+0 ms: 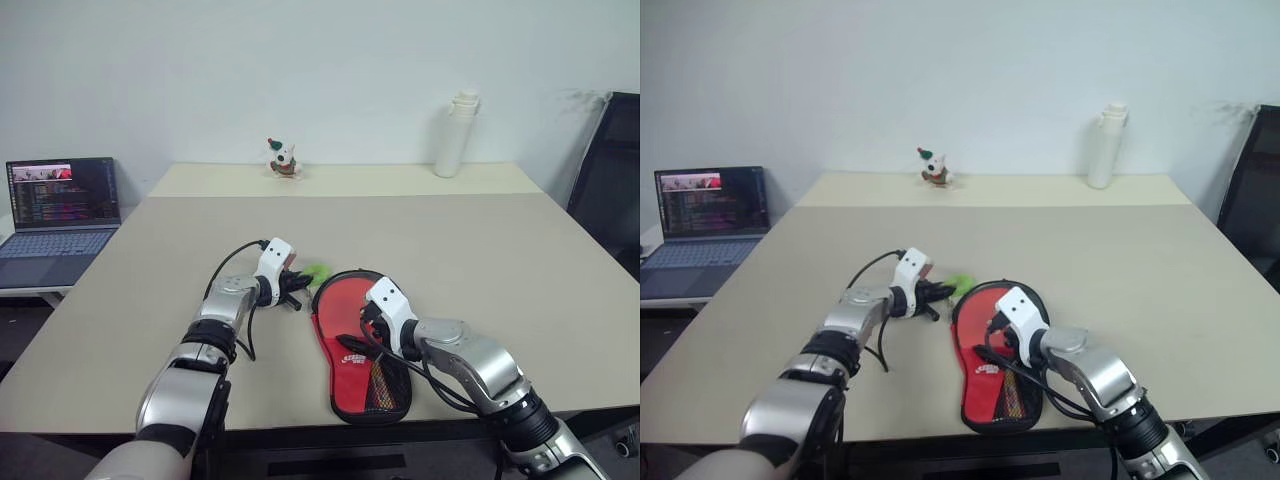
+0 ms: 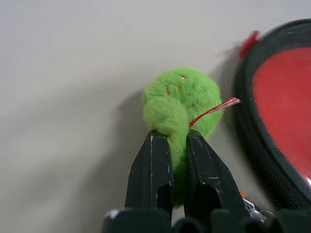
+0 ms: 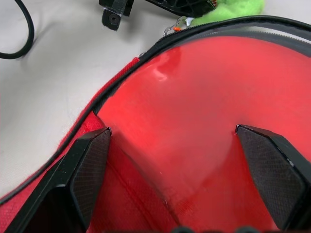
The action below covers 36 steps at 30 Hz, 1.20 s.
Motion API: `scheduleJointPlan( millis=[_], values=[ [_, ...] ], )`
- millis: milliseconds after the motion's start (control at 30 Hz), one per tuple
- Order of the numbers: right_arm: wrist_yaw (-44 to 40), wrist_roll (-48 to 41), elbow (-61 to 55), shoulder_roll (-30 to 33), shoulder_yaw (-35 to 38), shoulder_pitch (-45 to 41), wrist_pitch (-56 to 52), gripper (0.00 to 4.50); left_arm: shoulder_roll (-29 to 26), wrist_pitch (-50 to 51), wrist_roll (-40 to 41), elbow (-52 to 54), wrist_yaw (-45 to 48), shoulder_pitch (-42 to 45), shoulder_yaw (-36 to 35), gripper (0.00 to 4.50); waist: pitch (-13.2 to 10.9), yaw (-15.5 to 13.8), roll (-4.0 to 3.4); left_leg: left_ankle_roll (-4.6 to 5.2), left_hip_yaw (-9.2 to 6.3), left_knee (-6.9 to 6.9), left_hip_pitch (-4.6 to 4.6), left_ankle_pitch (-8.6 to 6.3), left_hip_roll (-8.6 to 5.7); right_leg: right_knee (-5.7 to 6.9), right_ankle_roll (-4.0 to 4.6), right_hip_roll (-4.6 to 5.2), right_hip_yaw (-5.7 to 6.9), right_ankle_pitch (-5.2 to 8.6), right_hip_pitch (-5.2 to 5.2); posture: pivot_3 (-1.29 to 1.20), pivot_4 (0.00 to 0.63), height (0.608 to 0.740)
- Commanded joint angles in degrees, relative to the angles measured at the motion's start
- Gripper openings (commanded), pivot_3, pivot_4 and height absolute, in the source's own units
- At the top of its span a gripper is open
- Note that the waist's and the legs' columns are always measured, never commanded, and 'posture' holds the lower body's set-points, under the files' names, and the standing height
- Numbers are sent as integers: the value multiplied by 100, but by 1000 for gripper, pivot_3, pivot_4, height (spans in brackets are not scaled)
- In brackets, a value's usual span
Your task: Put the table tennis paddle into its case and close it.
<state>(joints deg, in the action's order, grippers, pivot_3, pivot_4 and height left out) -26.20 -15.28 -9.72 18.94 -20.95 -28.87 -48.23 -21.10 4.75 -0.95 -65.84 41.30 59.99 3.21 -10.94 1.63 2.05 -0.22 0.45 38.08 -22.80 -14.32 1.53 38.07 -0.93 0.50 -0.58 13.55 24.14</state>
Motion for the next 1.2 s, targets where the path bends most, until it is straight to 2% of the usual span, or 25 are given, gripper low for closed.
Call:
scheduleJointPlan(
  millis=[33, 333, 600, 900, 1067, 1200],
  values=[
    [-82, 62, 62, 27, -54, 222, -178, 4500, -29, -360, -299, -477, -522, 606, 41, 22, 1, 0, 2, 0, 0, -1, 1, 0, 0, -1, 0, 0, -1, 0, -1, 0, 150, 740],
    [-208, 66, -353, 149, -108, 550, -531, 4500, 458, -787, -1153, -1138, -1761, 1453, 387, 22, 3, 0, 5, 0, 4, -4, -4, 0, -1, -7, -2, 0, 1, 0, 3, 0, 150, 740],
    [-118, 12, -1083, 291, -174, 1126, -999, 4500, 1180, -1526, -2453, -1271, -2518, 1910, 1382, 22, 6, -11, 10, -1, 15, -4, -6, -1, -4, -9, -3, 0, 0, 0, 1, 0, 150, 740],
    [100, -48, -1604, 227, -122, 1530, -1347, 4500, 1764, -2418, -3674, -1334, -2983, 2207, 2480, 22, 7, -16, 11, -2, 18, -7, -8, -1, -8, -15, -4, 2, -2, 1, 1, 0, 150, 740],
    [165, -60, -1682, 192, -71, 1612, -1407, 4500, 2250, -2846, -4007, -1330, -3111, 2266, 2821, 22, 8, -55, 13, -3, 18, -8, -13, -2, -8, -23, -5, 8, 0, 1, 1, 0, 150, 740],
    [199, -47, -1650, 169, -28, 1598, -1400, 4500, 2394, -3008, -4033, -1335, -3101, 2259, 2839, 22, 8, -72, 13, -4, 25, -8, -13, -3, -8, -28, -8, 10, -3, 1, 0, 0, 150, 740]
  ],
)
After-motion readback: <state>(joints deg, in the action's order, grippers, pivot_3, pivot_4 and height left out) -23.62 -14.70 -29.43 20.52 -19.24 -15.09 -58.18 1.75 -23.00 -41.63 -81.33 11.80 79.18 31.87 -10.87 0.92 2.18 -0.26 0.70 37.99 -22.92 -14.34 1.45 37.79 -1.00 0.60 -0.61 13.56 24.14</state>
